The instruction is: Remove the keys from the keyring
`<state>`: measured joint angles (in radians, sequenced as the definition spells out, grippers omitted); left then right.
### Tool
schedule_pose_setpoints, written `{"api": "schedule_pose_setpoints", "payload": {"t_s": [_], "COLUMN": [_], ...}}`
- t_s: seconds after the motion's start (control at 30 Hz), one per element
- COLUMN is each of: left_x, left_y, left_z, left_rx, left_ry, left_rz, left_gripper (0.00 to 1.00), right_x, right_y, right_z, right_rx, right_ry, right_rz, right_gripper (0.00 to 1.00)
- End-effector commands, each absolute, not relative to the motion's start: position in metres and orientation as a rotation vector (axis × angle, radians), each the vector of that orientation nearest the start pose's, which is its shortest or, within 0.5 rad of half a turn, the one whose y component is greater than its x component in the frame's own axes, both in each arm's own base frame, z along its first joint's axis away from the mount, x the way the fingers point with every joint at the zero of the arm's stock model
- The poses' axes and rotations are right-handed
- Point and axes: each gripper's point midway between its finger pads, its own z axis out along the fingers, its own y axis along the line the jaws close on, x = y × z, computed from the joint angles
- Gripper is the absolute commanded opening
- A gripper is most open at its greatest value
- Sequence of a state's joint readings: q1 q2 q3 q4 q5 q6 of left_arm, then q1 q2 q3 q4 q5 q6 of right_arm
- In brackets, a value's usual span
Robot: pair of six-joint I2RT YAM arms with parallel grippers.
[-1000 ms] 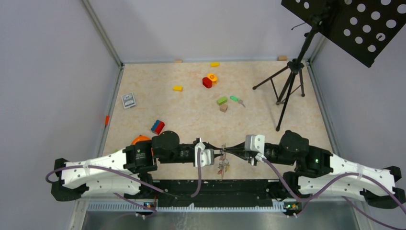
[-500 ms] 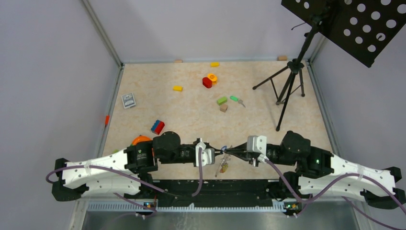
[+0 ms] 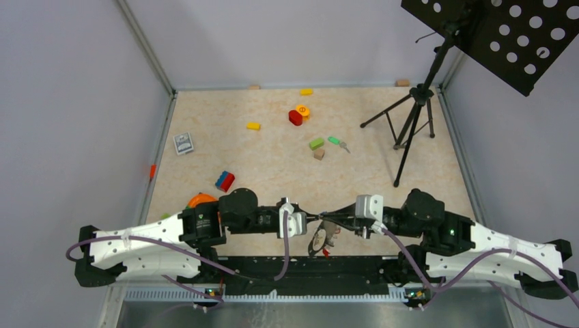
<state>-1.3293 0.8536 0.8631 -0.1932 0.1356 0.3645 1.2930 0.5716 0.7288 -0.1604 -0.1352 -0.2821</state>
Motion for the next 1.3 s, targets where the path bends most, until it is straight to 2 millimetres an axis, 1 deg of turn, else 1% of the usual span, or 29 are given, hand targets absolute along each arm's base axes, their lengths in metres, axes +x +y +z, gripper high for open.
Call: {"api": "schedule_pose_setpoints", "payload": {"t_s": [0.0, 0.07, 0.1, 0.3, 0.33, 0.4, 0.53, 0.67, 0.73, 0.8, 0.9, 0.93, 1.17, 1.2, 1.23, 1.27], "left_x": [0.063, 0.063, 0.062, 0.061, 0.061, 0.061, 0.062, 0.062, 0.061, 0.061, 0.061, 0.061, 0.065, 0.065, 0.065, 0.066], "left_y": [-0.329, -0.330, -0.331, -0.333, -0.333, -0.333, -0.331, -0.328, -0.328, -0.328, -0.331, -0.331, -0.334, -0.334, -0.335, -0.335], "left_z": [0.300, 0.301, 0.300, 0.303, 0.304, 0.304, 0.306, 0.312, 0.315, 0.316, 0.312, 0.312, 0.310, 0.309, 0.315, 0.316], "left_rx": [1.407, 1.405, 1.404, 1.382, 1.381, 1.380, 1.372, 1.348, 1.333, 1.327, 1.337, 1.338, 1.322, 1.323, 1.305, 1.300], "left_ry": [1.096, 1.091, 1.090, 1.082, 1.080, 1.080, 1.078, 1.063, 1.054, 1.050, 1.056, 1.058, 1.067, 1.069, 1.052, 1.051], "left_rz": [-0.876, -0.885, -0.889, -0.910, -0.914, -0.915, -0.909, -0.914, -0.922, -0.928, -0.927, -0.927, -0.918, -0.917, -0.923, -0.923], "left_gripper": [0.00, 0.00, 0.00, 0.00, 0.02, 0.11, 0.23, 0.32, 0.34, 0.33, 0.21, 0.19, 0.17, 0.16, 0.14, 0.10], "right_x": [0.064, 0.064, 0.064, 0.064, 0.064, 0.064, 0.065, 0.067, 0.067, 0.067, 0.067, 0.066, 0.063, 0.063, 0.062, 0.062], "right_y": [0.273, 0.274, 0.275, 0.278, 0.278, 0.279, 0.277, 0.274, 0.274, 0.274, 0.275, 0.275, 0.276, 0.276, 0.276, 0.276], "right_z": [0.347, 0.343, 0.348, 0.347, 0.347, 0.346, 0.345, 0.345, 0.345, 0.344, 0.345, 0.344, 0.342, 0.342, 0.342, 0.342], "right_rx": [-1.132, -1.134, -1.118, -1.098, -1.095, -1.094, -1.091, -1.084, -1.084, -1.084, -1.084, -1.086, -1.094, -1.094, -1.093, -1.095], "right_ry": [0.979, 0.983, 0.964, 0.948, 0.946, 0.948, 0.953, 0.958, 0.960, 0.961, 0.957, 0.956, 0.955, 0.953, 0.953, 0.954], "right_rz": [0.939, 0.944, 0.953, 0.966, 0.966, 0.965, 0.957, 0.950, 0.948, 0.948, 0.950, 0.951, 0.970, 0.973, 0.976, 0.976], "right_gripper": [0.00, 0.00, 0.00, 0.00, 0.00, 0.00, 0.00, 0.00, 0.00, 0.00, 0.00, 0.00, 0.00, 0.00, 0.00, 0.00]}}
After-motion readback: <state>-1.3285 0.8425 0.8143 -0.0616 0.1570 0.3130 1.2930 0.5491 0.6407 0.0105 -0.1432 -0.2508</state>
